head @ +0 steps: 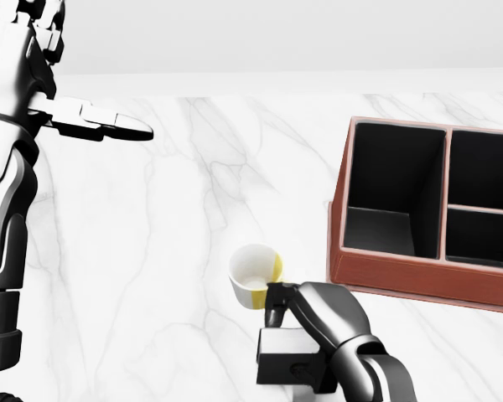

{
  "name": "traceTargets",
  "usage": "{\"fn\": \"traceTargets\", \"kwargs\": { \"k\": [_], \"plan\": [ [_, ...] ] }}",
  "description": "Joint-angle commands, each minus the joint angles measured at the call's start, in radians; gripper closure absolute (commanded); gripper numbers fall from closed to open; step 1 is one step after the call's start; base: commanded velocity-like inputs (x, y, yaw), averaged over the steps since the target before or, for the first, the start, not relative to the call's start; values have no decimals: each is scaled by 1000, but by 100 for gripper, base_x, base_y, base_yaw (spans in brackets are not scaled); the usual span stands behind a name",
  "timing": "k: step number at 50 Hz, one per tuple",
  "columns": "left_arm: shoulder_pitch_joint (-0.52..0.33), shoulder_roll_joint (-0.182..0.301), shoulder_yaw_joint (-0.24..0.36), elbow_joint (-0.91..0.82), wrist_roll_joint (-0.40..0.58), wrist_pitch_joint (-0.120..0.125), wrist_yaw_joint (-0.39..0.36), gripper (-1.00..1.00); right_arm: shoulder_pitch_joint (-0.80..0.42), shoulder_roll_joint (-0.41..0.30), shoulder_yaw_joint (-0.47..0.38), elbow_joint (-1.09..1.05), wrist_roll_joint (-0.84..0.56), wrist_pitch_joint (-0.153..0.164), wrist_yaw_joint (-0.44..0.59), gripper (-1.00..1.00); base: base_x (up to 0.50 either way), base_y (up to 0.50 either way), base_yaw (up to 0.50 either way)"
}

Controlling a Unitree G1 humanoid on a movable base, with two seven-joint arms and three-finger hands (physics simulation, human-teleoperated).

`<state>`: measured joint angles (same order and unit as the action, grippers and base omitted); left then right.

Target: Pick up the book and place it in the caddy.

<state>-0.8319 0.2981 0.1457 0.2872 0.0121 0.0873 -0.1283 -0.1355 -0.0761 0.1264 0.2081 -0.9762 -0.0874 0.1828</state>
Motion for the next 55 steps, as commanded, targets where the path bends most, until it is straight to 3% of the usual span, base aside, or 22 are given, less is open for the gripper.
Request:
{"fn": "traceTargets", "kwargs": {
  "k": [1, 17, 34, 49, 55],
  "plan": [
    [-2, 0, 1, 19, 3, 0, 1, -100, 118, -10, -15, -159, 44, 0, 130, 100, 0, 0, 0],
    [-5, -5, -3, 50, -1, 0, 3, -100, 181, -16, -103, -594, 105, 0, 365, 100, 0, 0, 0],
    [-11, -12, -9, 66, 2, 0, 3, -100, 179, -17, -175, -817, 161, 0, 486, 100, 0, 0, 0],
    [-24, -15, -11, 92, 3, 0, 1, -100, 112, -44, -255, -924, 210, 110, 515, 100, 0, 0, 0],
    [-26, -16, -12, 94, 4, 0, 1, -100, 32, -80, -308, -921, 246, 175, 515, 100, 0, 0, 0]
  ]
}}
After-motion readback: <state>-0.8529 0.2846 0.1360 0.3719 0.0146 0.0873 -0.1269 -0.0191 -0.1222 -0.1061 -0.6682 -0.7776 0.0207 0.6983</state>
